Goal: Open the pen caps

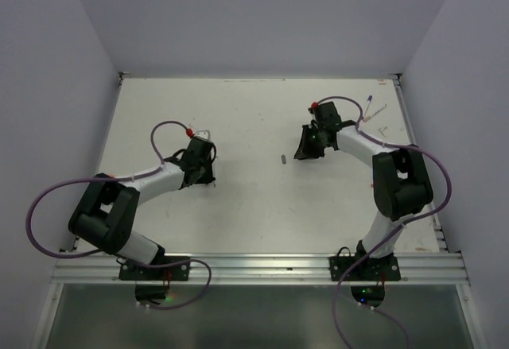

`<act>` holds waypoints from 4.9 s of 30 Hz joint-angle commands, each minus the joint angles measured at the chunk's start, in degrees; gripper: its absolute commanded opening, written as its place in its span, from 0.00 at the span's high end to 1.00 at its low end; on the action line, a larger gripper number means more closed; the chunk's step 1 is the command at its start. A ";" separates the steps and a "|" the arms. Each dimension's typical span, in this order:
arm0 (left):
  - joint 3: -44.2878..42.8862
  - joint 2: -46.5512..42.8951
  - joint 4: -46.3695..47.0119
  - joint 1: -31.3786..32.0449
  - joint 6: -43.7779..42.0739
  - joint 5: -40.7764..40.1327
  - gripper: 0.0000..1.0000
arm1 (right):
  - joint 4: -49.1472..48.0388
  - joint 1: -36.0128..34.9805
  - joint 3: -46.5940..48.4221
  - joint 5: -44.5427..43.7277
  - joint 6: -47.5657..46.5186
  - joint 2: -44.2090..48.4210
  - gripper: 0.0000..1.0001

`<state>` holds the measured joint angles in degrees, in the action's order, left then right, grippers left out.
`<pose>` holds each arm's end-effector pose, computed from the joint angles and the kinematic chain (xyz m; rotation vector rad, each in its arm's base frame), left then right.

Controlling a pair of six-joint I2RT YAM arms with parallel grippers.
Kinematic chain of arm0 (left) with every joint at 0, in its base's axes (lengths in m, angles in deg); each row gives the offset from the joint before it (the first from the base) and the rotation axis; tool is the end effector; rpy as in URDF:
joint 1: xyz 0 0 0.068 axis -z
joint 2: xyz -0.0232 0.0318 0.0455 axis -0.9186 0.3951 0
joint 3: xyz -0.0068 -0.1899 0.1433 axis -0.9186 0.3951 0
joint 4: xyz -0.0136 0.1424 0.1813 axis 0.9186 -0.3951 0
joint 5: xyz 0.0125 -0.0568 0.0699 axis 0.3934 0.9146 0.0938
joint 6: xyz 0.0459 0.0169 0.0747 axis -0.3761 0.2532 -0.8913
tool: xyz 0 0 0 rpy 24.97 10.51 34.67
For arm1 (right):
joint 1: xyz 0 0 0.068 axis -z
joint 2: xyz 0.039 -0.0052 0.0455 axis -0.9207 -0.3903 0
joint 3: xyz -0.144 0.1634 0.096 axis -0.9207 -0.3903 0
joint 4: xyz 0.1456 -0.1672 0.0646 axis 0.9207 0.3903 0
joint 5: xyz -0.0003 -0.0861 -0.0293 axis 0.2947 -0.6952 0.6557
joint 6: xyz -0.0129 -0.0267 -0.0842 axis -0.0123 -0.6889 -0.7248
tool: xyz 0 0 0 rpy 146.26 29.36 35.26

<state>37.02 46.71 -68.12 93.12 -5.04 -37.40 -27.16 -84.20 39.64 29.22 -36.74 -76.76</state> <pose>0.2582 -0.1114 0.1090 -0.1666 2.5309 -0.1511 0.3304 0.1208 0.1311 0.1162 2.6646 0.5523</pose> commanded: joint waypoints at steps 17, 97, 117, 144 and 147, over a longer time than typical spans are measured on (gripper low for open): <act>2.38 3.08 3.92 -1.52 0.67 0.92 0.66 | 0.09 0.38 4.51 3.57 -2.31 -4.24 0.99; 13.37 -18.89 29.85 6.48 6.22 23.51 0.47 | -12.40 18.91 39.66 -38.97 -6.89 -28.14 0.43; 13.19 -16.61 31.78 6.48 5.69 25.53 0.47 | -6.33 23.14 45.29 -29.03 -5.13 -36.41 0.49; 13.46 -23.71 23.88 6.39 5.42 22.81 0.47 | -2.18 19.20 46.19 -25.87 -6.88 -35.20 1.00; 12.58 -26.70 20.89 6.39 6.39 22.37 0.47 | -2.55 17.61 43.27 -26.91 -6.97 -29.04 1.00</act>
<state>51.32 23.45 -44.82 99.43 1.25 -13.68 -29.04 -63.70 85.10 1.05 -42.77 -112.36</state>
